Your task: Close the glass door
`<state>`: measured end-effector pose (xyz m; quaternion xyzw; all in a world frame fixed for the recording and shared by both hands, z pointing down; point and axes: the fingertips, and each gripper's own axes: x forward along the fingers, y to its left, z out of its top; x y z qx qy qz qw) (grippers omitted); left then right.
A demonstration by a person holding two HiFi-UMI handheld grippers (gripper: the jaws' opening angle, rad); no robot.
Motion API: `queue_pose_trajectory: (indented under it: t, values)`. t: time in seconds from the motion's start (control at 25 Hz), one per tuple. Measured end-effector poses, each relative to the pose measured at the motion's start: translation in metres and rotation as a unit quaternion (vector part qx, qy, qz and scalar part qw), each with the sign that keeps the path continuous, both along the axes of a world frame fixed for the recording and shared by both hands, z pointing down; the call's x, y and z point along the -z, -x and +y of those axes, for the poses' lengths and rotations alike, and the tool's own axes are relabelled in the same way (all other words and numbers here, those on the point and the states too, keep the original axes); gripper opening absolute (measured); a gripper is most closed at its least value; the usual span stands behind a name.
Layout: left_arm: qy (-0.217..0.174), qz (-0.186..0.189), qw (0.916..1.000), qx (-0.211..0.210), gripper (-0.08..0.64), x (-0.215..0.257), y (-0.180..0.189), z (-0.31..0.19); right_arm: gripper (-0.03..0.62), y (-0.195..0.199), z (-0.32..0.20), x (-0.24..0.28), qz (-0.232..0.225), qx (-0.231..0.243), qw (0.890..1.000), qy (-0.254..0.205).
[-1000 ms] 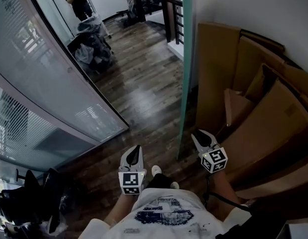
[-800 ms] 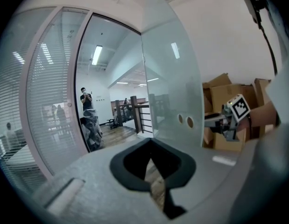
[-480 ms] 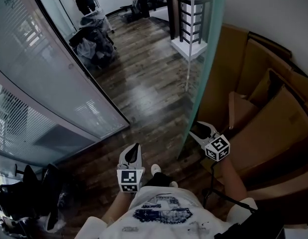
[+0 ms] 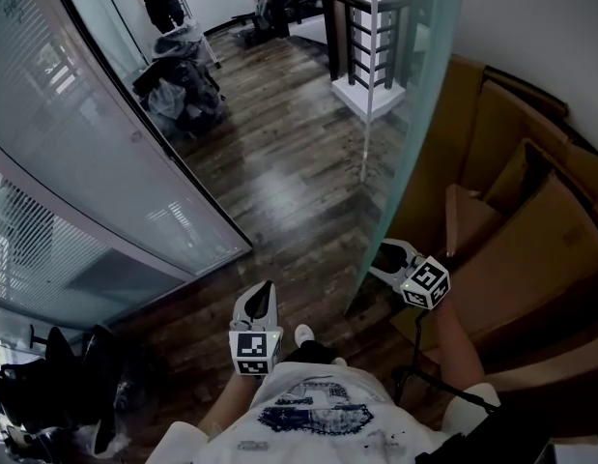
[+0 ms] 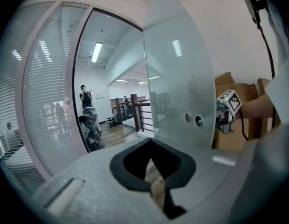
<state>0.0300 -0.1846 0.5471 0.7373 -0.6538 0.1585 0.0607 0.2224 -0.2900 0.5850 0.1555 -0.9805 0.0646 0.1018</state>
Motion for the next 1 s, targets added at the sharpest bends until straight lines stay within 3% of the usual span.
queue_pose_trajectory:
  t: [0.28,0.36,0.72,1.0]
  values:
    - [-0.002,0.001,1.0,-0.004,0.003,0.0,0.006,-0.012,0.235,0.03,-0.009,-0.002,0.028,0.019,0.999,-0.033]
    - [-0.003,0.003,1.0,-0.001,0.002,-0.002,0.011,-0.013,0.173,0.04,-0.011,-0.004,0.038,0.032,0.998,-0.042]
    - [0.008,0.024,0.9995,0.02,0.003,-0.018,0.044,-0.031,0.146,0.053,-0.011,-0.01,0.047,0.037,0.998,-0.034]
    - [-0.008,0.044,0.9988,0.02,0.003,0.004,0.061,-0.064,0.143,0.077,-0.011,-0.008,0.05,0.038,0.998,-0.02]
